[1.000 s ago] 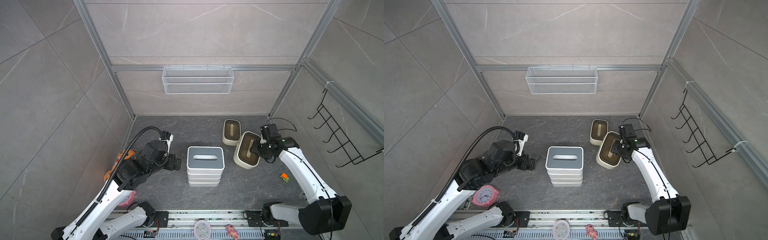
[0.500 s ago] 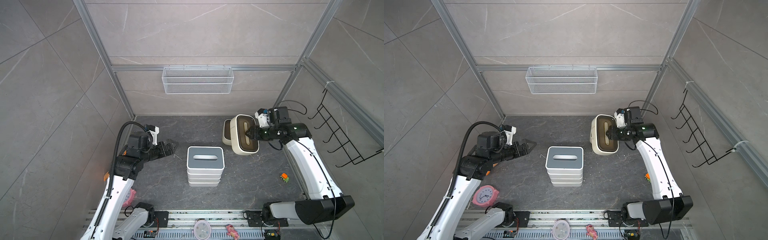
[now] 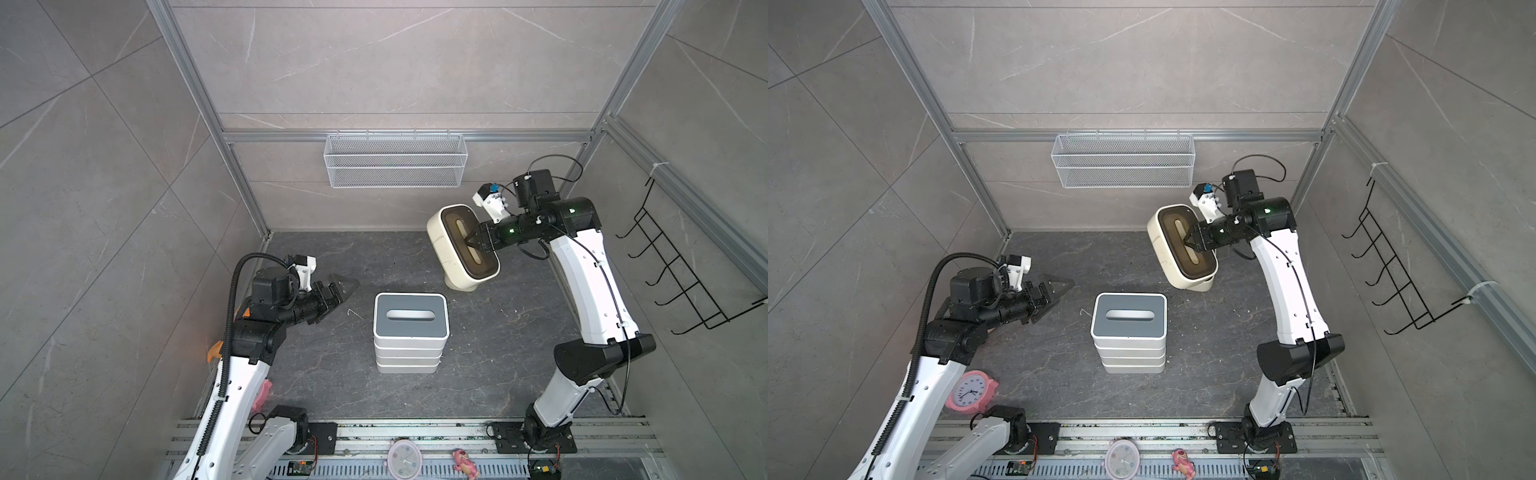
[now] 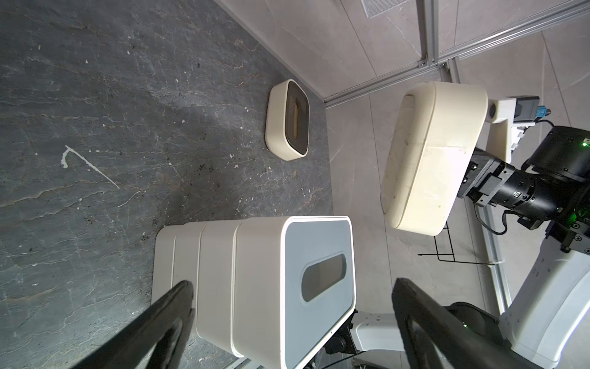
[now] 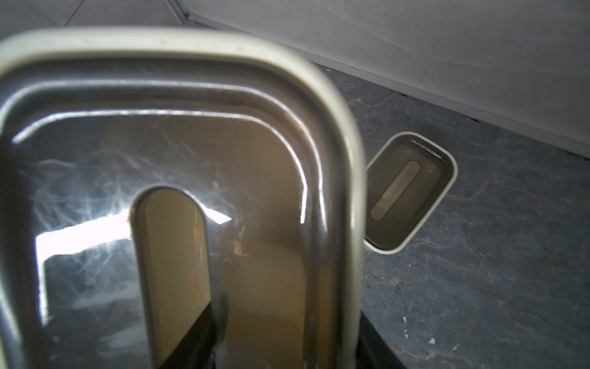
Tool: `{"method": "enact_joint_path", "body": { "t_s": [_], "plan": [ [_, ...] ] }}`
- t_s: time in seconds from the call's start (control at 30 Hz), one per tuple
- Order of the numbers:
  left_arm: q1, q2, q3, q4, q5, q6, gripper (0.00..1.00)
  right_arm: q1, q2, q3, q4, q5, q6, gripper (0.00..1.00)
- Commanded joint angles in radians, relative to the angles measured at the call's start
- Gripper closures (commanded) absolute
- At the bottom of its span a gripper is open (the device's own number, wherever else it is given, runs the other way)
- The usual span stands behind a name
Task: Stack the tissue boxes
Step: Place the tissue box at the tissue box.
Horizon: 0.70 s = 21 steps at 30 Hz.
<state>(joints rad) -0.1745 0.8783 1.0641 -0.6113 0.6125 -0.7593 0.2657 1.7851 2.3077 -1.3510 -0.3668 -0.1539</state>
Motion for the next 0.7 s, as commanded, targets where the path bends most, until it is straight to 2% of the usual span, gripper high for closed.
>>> {"method": "enact_joint_path", "body": {
  "t_s": [0.0,0.23,0.4,0.67],
  "plan": [
    [0.004,-0.033,0.043,-0.034,0.026,0.049,0.00,0.033,0.014,0.126,-0.083,-0.058,-0.115,0.59],
    [0.003,-0.082,0.063,-0.142,0.000,0.172,0.00,0.156,0.090,0.270,-0.169,0.021,-0.240,0.59],
    [0.003,-0.134,0.053,-0.128,0.031,0.176,0.00,0.223,0.113,0.318,-0.196,0.029,-0.297,0.59],
    [0.003,-0.178,0.019,-0.097,0.051,0.138,0.00,0.330,0.116,0.299,-0.241,0.022,-0.391,0.59]
  ]
}}
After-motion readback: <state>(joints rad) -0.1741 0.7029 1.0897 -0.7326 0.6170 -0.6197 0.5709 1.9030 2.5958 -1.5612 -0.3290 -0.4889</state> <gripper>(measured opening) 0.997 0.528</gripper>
